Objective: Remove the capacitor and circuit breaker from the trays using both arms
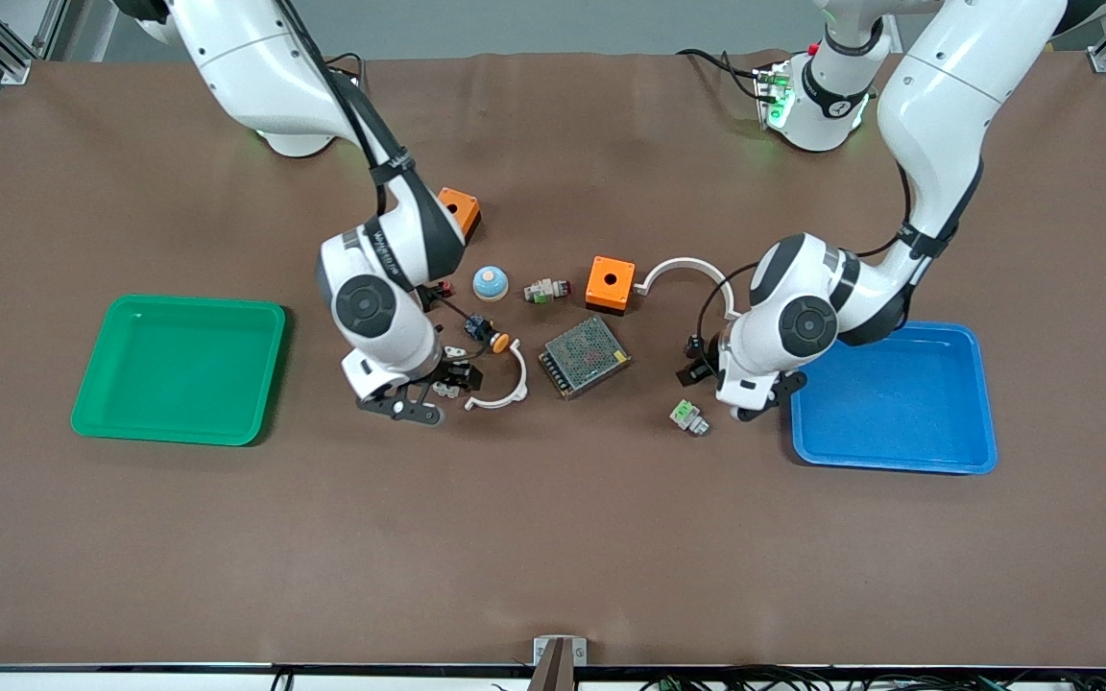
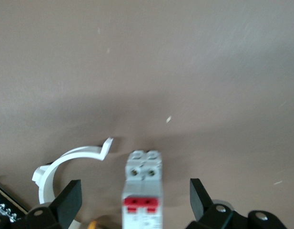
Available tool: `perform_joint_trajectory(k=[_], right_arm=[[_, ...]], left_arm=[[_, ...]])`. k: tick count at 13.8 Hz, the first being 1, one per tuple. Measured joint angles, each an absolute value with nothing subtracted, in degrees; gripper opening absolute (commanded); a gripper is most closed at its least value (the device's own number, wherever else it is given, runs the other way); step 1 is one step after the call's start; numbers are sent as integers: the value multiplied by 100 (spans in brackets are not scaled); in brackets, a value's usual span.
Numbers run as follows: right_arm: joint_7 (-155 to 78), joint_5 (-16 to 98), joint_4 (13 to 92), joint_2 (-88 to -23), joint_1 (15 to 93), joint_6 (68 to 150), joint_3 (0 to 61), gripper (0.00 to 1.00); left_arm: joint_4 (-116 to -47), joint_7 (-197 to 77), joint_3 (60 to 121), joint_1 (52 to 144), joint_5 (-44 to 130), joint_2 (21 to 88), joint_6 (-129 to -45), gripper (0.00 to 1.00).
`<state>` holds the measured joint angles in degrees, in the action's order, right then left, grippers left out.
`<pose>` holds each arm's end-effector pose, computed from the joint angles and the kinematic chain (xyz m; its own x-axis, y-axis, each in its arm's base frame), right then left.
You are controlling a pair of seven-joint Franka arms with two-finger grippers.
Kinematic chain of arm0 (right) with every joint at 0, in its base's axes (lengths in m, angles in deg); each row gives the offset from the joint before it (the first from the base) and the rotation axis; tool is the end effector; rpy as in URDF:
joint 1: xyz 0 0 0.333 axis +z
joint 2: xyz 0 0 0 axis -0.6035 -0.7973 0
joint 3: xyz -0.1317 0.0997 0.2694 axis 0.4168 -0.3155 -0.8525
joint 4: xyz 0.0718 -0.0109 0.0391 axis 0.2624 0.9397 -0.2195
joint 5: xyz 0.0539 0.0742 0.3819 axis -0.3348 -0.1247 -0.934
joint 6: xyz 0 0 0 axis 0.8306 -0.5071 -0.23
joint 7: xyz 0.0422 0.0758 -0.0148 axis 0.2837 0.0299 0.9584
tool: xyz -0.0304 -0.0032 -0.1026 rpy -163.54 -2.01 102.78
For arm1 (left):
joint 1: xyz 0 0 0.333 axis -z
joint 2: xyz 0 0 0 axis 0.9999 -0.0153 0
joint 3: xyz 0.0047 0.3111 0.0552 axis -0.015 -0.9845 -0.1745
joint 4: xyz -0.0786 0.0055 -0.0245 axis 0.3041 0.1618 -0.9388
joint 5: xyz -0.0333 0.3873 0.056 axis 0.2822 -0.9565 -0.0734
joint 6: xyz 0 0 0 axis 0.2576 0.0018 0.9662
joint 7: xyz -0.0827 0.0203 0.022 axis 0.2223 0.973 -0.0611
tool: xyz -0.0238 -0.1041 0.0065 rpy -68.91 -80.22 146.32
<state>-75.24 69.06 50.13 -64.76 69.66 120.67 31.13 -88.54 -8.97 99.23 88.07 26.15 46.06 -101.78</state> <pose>0.6004 0.3104 0.2645 0.9823 -0.1763 -0.0633 -0.1786 -0.9834 -0.0323 0.5761 -0.2570 0.2216 0.8585 0.4822 -0.1743 0.4931 -0.8697 0.0229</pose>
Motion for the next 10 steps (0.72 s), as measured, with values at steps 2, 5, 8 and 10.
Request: perform_joint_trajectory(k=[2,5,8,10], right_arm=[[-6623,6907,4739,-6315,6490,11468,3159,100],[-5469,7059,4626,-5813,5617,10570,3212,100],[-4839,7480,4624,-5246,4906,9778,3236,100],[-4470,7596,4615,-4920,4517,9380,3244,100]], left_arm=[[-8375,-1013,9925,8763,2153,4622,-9787,100],[-7607,-1285,9932,8775,1490,4662,-9169,100],[-7215,-1931,9928,8703,1195,4789,-8669,100],[-7109,-2640,9925,8550,1162,5036,-8262,100]])
